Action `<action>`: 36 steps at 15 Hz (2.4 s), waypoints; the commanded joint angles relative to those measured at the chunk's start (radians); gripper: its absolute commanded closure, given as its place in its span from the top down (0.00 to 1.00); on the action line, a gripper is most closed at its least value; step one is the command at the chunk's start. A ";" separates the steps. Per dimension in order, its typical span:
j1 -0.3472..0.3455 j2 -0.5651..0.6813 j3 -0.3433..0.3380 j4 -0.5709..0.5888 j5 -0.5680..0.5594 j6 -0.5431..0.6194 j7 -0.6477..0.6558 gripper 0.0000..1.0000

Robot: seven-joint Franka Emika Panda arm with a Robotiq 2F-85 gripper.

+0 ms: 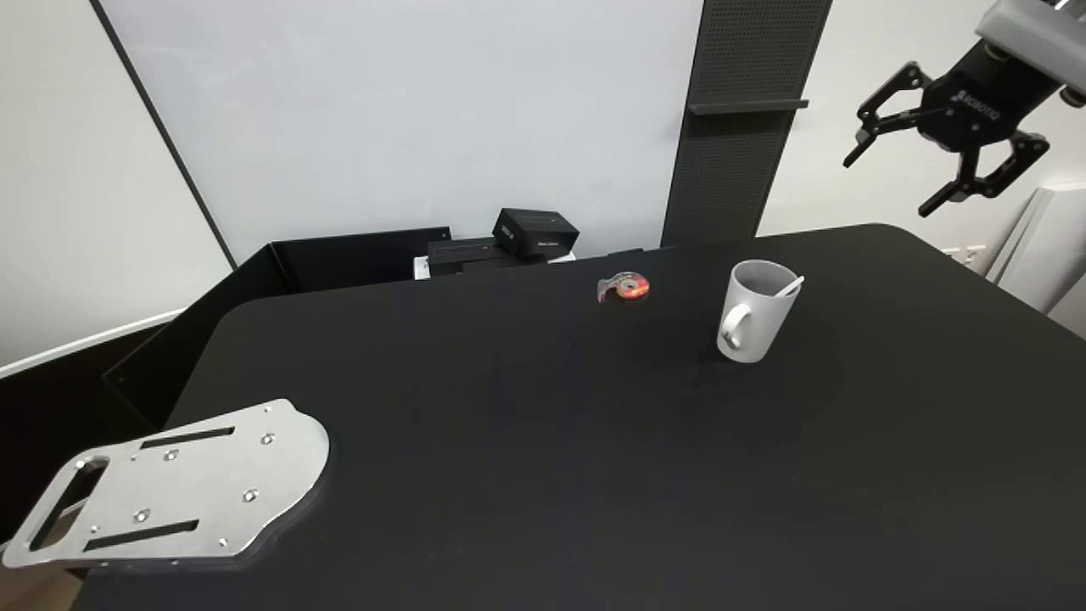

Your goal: Remove the spoon from the mug and put it on the table

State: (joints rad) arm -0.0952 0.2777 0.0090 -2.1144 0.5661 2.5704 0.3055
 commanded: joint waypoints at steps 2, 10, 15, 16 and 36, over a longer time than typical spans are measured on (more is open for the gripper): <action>0.001 0.070 0.010 0.065 0.035 -0.010 -0.023 1.00; -0.003 0.150 0.020 0.105 0.073 0.002 -0.047 1.00; 0.002 0.192 0.028 0.127 0.066 0.005 -0.046 1.00; 0.004 0.199 0.029 0.131 0.064 0.006 -0.044 1.00; 0.029 0.268 0.020 0.147 0.027 0.032 -0.004 1.00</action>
State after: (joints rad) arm -0.0635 0.5465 0.0270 -1.9678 0.5972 2.6036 0.2973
